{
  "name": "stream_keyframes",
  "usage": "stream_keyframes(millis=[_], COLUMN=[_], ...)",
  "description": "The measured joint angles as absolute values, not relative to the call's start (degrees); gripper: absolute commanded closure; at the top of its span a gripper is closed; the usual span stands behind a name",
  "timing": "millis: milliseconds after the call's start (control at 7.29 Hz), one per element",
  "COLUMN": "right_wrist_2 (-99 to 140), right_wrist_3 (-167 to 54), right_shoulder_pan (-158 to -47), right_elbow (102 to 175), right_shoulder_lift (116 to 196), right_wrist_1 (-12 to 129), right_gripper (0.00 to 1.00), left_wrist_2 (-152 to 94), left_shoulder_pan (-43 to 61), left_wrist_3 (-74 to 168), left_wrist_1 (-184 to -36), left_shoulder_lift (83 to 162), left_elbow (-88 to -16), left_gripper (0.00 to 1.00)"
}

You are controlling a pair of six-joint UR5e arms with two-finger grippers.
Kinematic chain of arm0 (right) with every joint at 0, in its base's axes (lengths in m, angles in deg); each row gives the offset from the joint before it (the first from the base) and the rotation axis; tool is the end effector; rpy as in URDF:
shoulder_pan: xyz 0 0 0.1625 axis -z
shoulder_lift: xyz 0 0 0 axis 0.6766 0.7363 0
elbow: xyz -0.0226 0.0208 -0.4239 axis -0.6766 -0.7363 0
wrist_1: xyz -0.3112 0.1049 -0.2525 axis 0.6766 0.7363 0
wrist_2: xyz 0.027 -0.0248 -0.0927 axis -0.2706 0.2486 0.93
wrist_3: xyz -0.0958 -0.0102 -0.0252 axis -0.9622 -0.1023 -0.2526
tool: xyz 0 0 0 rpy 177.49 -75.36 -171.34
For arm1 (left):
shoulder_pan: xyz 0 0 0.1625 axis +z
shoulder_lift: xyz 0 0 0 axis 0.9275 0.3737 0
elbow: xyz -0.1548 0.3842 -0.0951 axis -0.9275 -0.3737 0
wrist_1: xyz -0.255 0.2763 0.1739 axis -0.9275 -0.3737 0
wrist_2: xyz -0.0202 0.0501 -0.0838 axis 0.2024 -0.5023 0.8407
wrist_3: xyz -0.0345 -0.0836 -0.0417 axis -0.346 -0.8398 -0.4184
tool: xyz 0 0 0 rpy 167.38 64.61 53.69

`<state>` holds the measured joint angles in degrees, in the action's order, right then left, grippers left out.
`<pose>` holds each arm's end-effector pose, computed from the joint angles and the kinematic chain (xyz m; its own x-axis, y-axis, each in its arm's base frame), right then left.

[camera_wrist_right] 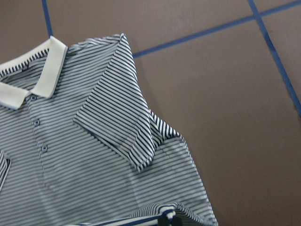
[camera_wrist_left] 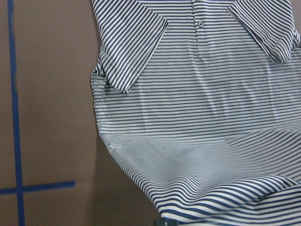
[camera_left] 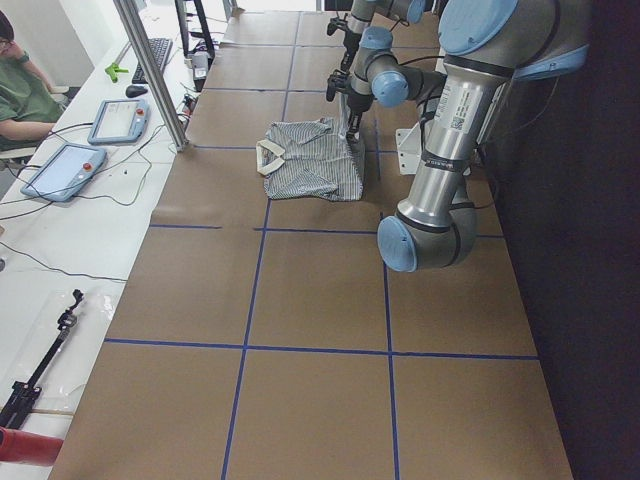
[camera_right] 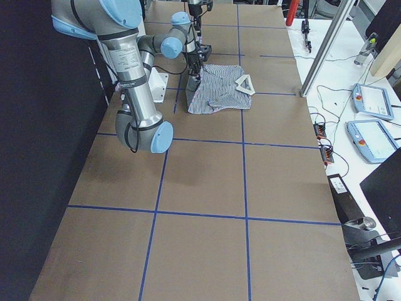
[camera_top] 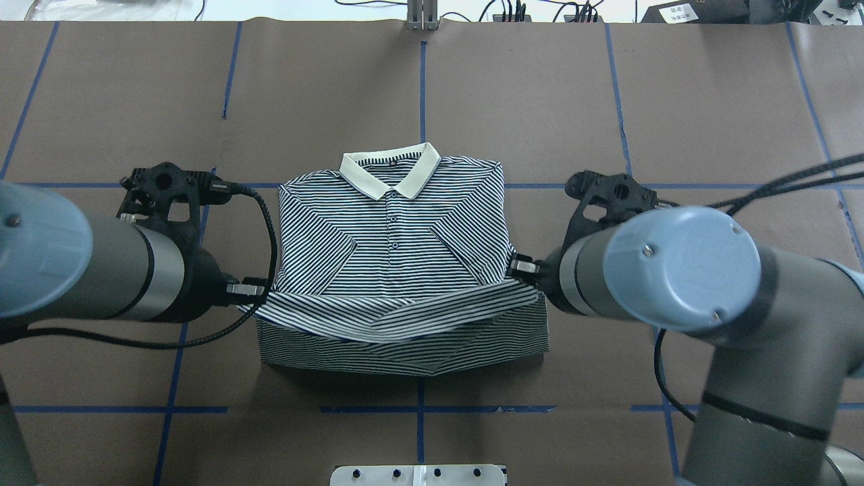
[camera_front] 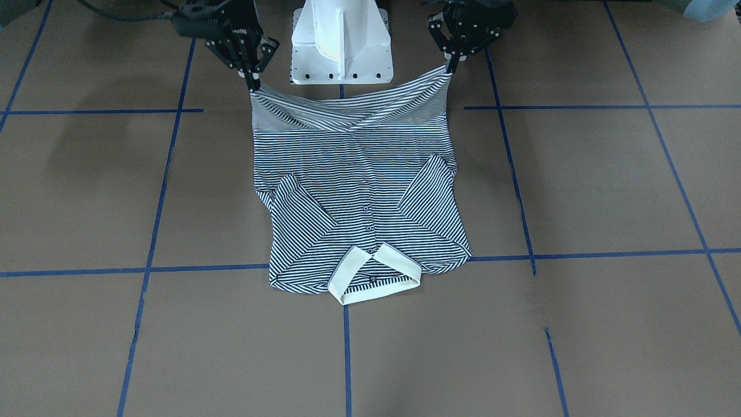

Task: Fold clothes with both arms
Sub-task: 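Release the hem and raise both grippers away from the shirt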

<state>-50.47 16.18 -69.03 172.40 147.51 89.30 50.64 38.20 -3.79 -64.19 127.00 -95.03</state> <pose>-0.3988 -0.3397 0.1756 0.6124 0.2951 0.7334 -0.3946 0.9180 -0.0399 0.3398 -0.3264 0.1747 0.6671 0.0837 -0.7403 0.0938 0.9763 0.1950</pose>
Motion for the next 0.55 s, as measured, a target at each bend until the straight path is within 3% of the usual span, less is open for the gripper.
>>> stream_keyframes(millis=[549], right_wrist_2=[-52.15], right_wrist_3=[11.88], right_shoulder_pan=[-78.06], right_elbow=[147.82], right_shoulder_lift=[141.18], right_wrist_1=[72.40], right_gripper=[1.00], left_wrist_2=[50.66], left_shoulder_pan=[27.97], left_wrist_3=[3.91], left_wrist_1=[-80.25], left_shoulder_lift=[129.91], left_elbow=[-74.74], left_gripper=[1.00])
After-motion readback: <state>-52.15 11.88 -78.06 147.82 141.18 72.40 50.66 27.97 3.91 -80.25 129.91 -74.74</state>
